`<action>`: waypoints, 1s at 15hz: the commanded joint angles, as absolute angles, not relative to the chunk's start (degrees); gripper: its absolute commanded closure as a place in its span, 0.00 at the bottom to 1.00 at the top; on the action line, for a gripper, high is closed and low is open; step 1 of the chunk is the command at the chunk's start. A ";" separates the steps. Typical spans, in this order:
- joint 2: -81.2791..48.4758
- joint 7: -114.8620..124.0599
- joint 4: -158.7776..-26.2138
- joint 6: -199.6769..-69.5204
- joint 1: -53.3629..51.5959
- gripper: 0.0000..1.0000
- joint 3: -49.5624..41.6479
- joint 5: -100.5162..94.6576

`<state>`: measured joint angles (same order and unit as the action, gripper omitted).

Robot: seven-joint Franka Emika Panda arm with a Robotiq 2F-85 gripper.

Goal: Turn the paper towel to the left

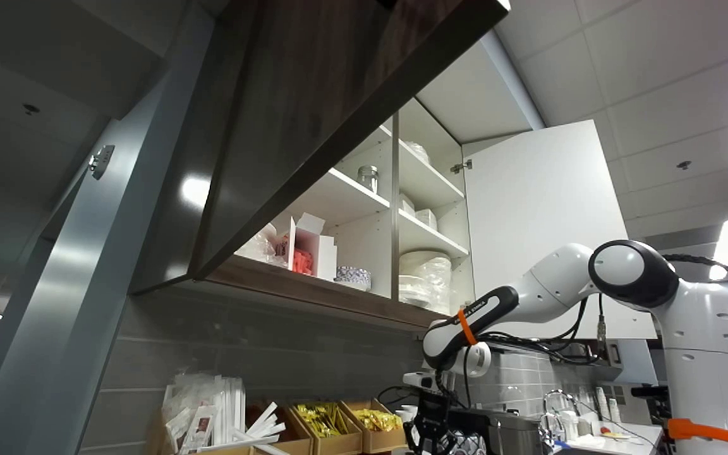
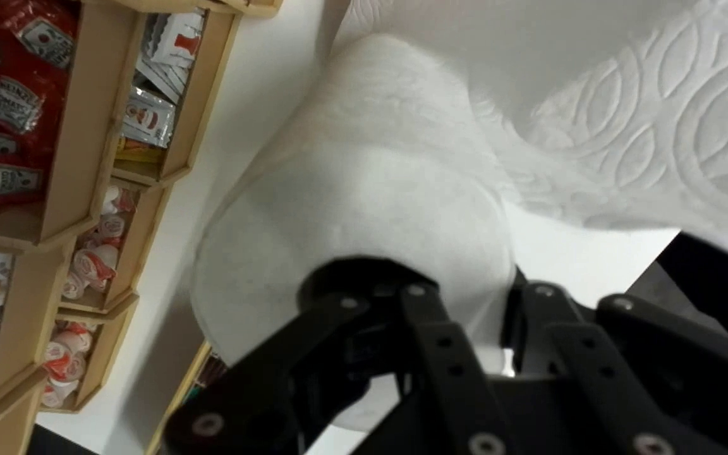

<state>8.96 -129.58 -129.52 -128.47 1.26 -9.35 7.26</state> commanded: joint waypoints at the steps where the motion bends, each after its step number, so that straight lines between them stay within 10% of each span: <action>1: 8.12 -142.42 -128.07 -127.15 1.51 0.94 -10.33 8.22; 10: 9.20 -155.70 -127.64 -124.96 -5.52 0.94 -15.85 7.48; 11: 8.58 -155.39 -128.51 -126.92 0.03 0.76 -11.57 8.01; 15: 8.60 -155.26 -128.06 -126.38 -2.12 0.76 -12.08 8.16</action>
